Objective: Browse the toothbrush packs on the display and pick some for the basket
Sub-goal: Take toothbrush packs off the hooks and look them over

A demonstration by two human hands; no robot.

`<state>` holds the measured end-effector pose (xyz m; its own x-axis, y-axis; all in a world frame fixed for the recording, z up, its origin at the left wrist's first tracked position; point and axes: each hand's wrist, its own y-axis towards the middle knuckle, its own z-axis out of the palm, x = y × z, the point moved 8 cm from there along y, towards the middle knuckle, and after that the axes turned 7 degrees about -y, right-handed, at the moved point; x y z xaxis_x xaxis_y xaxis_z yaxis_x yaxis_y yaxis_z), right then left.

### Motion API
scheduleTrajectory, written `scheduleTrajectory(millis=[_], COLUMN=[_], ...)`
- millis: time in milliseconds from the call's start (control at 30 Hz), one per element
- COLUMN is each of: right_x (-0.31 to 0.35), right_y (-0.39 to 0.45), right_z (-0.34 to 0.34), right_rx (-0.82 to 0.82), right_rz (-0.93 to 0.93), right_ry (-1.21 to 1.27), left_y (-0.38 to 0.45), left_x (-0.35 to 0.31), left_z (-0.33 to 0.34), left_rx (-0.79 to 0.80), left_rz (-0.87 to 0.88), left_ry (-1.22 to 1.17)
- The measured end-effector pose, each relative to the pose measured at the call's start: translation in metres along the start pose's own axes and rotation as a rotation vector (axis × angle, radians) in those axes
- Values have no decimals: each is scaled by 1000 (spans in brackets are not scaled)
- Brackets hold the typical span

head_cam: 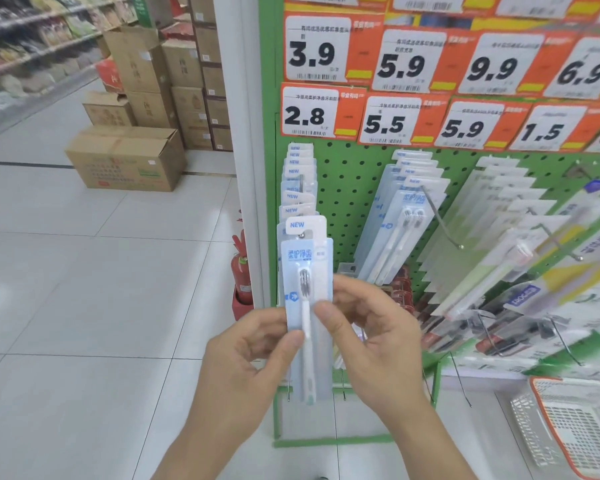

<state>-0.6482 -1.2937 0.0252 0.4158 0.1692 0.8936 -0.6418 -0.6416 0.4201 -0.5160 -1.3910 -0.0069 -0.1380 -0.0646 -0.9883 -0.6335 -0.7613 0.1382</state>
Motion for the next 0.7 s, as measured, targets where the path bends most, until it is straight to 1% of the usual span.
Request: scheduleTrajectory(millis=[233, 367, 467, 567, 633, 700], right_x=[-10, -16, -20, -22, -22, -21], right_y=[-1, 4, 9, 14, 17, 20], right_z=[3, 6, 7, 8, 10, 10], right_rx=[25, 40, 50, 67, 82, 91], right_rz=[53, 85, 119, 130, 121, 124], right_ry=[-19, -43, -52, -77, -130, -172], left_y=[-1, 5, 10, 19, 32, 46], left_x=[4, 2, -16, -40, -61, -79], left_z=[0, -4, -14, -17, -15, -8], left_rx=[-26, -35, -108, -140, -112, -19], left_rz=[-56, -56, 65, 144, 259, 371], left_ry=[18, 113, 277, 317, 376, 428])
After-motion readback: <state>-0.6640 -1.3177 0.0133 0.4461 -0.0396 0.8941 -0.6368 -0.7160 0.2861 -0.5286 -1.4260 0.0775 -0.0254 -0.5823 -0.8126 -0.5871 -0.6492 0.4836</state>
